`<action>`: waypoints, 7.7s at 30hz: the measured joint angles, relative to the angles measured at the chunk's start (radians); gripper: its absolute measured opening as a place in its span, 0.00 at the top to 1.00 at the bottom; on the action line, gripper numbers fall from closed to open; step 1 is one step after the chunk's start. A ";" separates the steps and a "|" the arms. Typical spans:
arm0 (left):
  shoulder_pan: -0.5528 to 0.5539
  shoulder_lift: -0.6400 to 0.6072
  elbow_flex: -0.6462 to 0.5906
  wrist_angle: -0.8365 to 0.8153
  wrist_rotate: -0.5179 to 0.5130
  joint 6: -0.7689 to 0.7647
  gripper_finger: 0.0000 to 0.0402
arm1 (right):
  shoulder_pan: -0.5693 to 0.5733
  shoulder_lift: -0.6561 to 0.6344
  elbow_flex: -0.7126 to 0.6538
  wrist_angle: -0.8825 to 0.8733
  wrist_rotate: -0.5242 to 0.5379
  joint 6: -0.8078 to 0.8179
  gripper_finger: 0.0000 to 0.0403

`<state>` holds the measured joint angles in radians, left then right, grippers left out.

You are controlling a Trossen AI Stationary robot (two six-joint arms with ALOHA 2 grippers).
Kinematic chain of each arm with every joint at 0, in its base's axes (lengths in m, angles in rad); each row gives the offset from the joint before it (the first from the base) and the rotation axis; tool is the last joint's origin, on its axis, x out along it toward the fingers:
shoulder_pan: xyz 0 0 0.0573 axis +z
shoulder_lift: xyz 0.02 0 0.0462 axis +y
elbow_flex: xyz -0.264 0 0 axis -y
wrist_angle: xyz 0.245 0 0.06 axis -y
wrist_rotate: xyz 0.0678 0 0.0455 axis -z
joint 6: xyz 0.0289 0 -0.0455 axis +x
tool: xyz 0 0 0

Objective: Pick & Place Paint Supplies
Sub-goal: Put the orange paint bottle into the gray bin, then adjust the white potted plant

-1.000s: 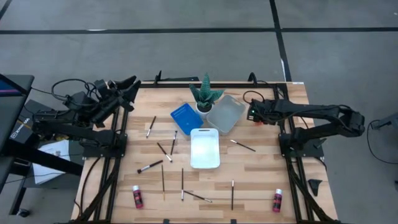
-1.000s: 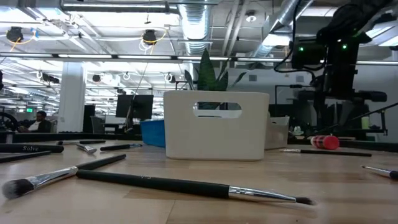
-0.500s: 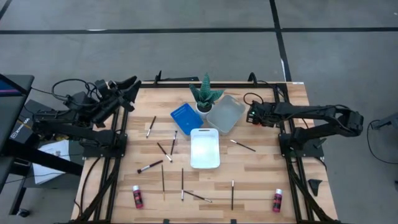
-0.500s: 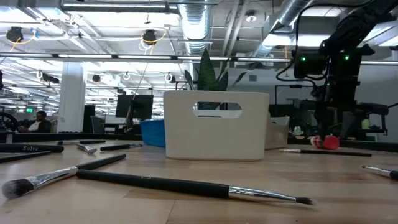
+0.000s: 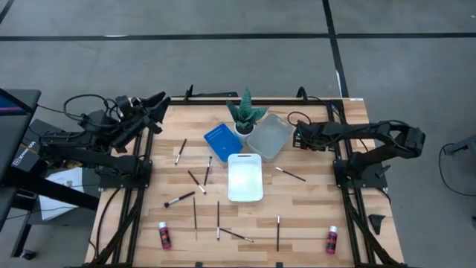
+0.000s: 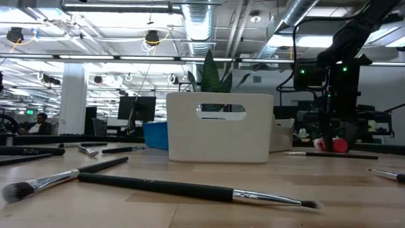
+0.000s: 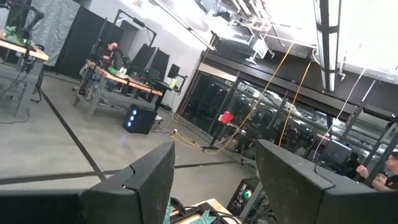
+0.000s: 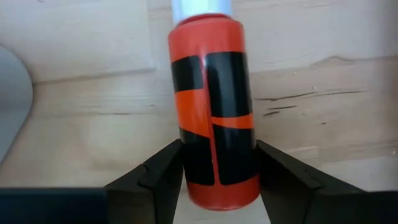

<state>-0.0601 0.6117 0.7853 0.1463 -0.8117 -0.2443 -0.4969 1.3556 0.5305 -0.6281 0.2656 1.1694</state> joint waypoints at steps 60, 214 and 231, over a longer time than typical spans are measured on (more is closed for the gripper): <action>0.014 0.900 0.373 -0.034 1.159 0.091 0.43 | 0.669 -0.026 0.667 0.099 -0.561 -0.400 0.67; 0.185 1.712 1.390 -1.143 0.651 -0.134 0.61 | 1.059 -0.435 0.523 -0.437 -0.002 0.079 0.42; 0.188 1.631 1.387 -0.997 0.673 -0.129 0.58 | 1.059 -0.436 0.523 -0.442 -0.002 0.079 0.42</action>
<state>0.1278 2.2427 2.1727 -0.8505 -0.1390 -0.3729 0.5625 0.9201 1.0534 -1.0700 0.2640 1.2484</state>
